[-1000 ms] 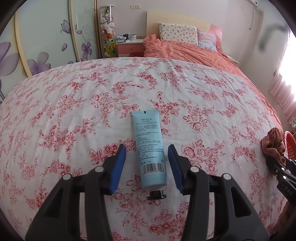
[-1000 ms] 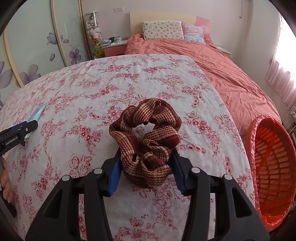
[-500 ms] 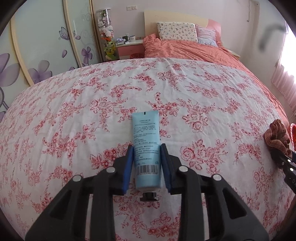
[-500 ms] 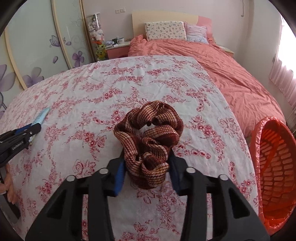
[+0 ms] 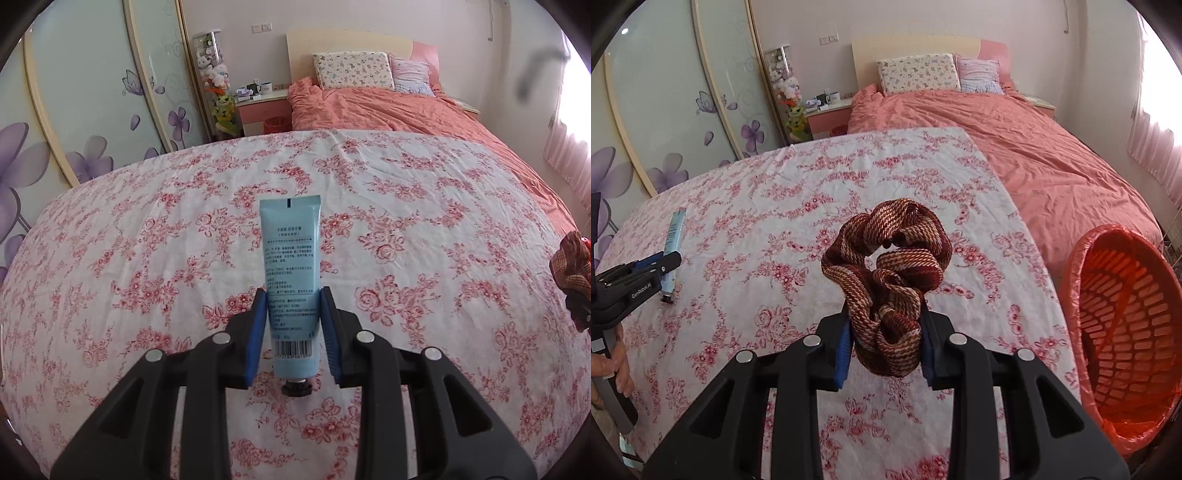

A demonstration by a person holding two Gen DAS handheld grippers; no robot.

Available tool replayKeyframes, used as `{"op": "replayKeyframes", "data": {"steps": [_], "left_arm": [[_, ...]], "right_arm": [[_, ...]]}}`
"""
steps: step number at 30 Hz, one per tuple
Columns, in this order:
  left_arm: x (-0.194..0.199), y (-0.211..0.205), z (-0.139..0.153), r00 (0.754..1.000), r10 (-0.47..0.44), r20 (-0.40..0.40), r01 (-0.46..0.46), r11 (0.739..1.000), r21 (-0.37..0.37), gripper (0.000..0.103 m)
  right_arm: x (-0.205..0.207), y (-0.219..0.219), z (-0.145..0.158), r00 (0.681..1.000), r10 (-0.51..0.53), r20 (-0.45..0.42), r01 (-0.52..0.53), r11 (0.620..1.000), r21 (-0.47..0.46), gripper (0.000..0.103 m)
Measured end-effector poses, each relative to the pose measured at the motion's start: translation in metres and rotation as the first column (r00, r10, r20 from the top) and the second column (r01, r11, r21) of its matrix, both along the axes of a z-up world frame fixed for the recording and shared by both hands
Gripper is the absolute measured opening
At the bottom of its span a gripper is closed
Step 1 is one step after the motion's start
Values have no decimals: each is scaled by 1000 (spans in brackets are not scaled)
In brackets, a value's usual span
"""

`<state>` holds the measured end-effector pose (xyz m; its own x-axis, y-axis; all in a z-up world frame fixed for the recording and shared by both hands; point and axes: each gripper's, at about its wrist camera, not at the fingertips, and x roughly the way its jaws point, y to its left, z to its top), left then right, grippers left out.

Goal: Collect trash
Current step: 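Grasp the light blue tube with the left gripper while the right gripper grasps the brown scrunchie, then carry the tube and scrunchie over the orange basket and open both grippers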

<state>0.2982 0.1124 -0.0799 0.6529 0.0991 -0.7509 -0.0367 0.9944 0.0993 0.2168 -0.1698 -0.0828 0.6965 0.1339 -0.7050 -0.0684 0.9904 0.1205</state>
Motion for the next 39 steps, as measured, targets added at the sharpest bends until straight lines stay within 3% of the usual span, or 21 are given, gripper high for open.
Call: {"op": "replayKeyframes", "data": {"steps": [6, 15, 20, 23, 24, 26, 32, 39], "left_arm": [[-3, -7, 6, 1000, -29, -8, 29, 999, -31, 29], [5, -5, -18, 998, -18, -52, 14, 995, -95, 30], [-10, -1, -24, 999, -17, -42, 14, 998, -58, 46], [-17, 2, -24, 999, -11, -42, 9, 998, -60, 46], [-18, 1, -24, 999, -12, -42, 9, 998, -61, 45], [-20, -1, -24, 999, -25, -37, 23, 998, -65, 27], [-24, -7, -15, 1000, -28, -13, 27, 998, -51, 27], [-39, -23, 24, 996, -64, 55, 66, 997, -32, 27]], "right_arm": [[-11, -6, 10, 1000, -7, 25, 7, 1000, 3, 30], [-4, -3, -13, 999, -10, -31, 10, 1000, 7, 30], [-5, -1, -18, 999, -2, -41, 3, 1000, 12, 30], [-7, -1, -18, 999, -1, -45, 2, 1000, 21, 30], [-7, -1, -17, 999, 0, -45, 1, 1000, 22, 30], [-8, -1, -17, 999, 0, -45, 1, 1000, 24, 30], [-20, -3, 0, 1000, 6, -9, -6, 1000, 25, 30], [-34, -12, 30, 998, 4, 60, -6, 1000, 30, 30]]}}
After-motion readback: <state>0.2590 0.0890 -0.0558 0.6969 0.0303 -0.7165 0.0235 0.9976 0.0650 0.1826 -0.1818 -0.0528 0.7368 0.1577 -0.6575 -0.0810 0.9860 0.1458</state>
